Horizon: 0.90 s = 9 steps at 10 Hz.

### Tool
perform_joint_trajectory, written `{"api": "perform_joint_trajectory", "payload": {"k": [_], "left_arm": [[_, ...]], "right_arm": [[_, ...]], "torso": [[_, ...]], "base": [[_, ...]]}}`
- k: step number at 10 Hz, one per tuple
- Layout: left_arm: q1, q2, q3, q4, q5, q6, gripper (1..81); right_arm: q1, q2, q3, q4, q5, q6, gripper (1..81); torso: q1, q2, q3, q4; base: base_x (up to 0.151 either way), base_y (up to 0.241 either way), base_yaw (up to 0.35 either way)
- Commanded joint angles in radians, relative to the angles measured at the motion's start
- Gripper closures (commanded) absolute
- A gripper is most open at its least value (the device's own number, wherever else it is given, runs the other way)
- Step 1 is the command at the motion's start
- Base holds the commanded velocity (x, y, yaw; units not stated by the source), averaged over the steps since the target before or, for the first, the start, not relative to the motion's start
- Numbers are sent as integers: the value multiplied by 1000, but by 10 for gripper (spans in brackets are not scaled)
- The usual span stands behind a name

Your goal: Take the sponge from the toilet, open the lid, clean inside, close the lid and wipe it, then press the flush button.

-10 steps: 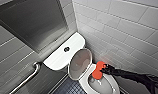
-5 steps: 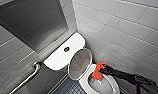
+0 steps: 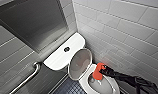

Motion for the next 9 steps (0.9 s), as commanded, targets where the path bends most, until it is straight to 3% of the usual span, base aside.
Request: {"api": "perform_joint_trajectory", "payload": {"k": [1,3,4,8,9], "left_arm": [[41,-3,7,7,84,3,10],[41,-2,16,7,84,3,10],[41,-3,16,7,86,3,10],[41,-2,16,6,86,8,10],[41,-2,16,6,86,11,10]], "right_arm": [[45,-320,471,-16,-83,17,811],[42,-325,467,-9,-89,18,811],[47,-320,470,-9,-91,20,811],[50,-277,413,-7,-95,21,811],[50,-268,398,-7,-95,23,811]], "torso": [[0,0,0,0],[0,0,0,0],[64,-100,0,0],[109,-173,0,0],[68,-111,0,0]], "base": [[0,0,0],[0,0,0],[0,0,0],[0,0,0],[0,0,0]]}}
